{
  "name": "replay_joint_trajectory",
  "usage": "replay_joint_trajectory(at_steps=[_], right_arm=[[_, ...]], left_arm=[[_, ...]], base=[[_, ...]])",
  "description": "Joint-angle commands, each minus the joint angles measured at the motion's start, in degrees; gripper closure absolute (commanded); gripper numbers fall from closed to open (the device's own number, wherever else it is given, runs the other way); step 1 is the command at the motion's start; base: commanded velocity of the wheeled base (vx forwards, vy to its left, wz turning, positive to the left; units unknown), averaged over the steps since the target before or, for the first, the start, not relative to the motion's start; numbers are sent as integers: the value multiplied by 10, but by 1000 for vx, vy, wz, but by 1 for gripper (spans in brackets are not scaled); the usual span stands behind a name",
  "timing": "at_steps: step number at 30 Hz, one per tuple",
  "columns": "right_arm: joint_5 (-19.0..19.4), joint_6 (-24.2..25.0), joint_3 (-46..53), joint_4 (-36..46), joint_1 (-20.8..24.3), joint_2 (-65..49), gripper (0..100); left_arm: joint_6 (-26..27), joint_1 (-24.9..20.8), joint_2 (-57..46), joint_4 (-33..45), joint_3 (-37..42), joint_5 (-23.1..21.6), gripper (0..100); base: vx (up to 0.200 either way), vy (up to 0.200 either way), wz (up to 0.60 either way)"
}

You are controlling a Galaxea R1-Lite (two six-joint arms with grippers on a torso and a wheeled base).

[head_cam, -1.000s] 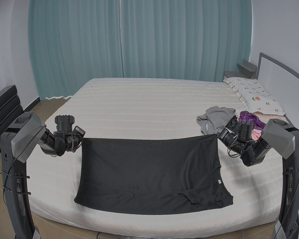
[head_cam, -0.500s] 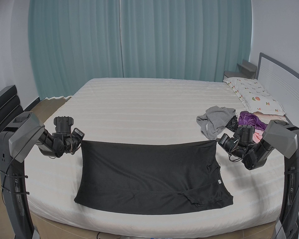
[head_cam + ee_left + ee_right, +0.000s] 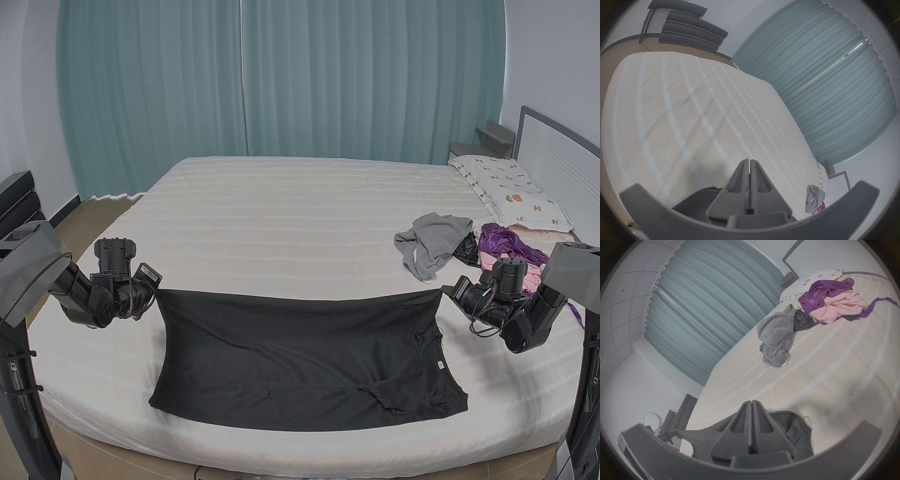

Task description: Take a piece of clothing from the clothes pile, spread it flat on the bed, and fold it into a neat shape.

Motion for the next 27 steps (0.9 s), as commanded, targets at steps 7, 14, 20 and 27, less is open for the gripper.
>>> replay_joint_trajectory(at_steps=[7,14,20,27], right_arm=[[28,-3,114,-64,-10,-20,100],[34,-20,169,-92,-13,-10,100],[34,-81,194,-101,-13,30,100],[34,-147,230,-134,-12,66,100]], left_arm=[[19,-1,-38,-2,94,-14,100],[21,-1,-32,-10,145,-15,100],[23,-4,-2,-45,182,-15,100],[25,-5,17,-82,219,-16,100]], base=[[0,0,0],[0,0,0],[0,0,0],[0,0,0]])
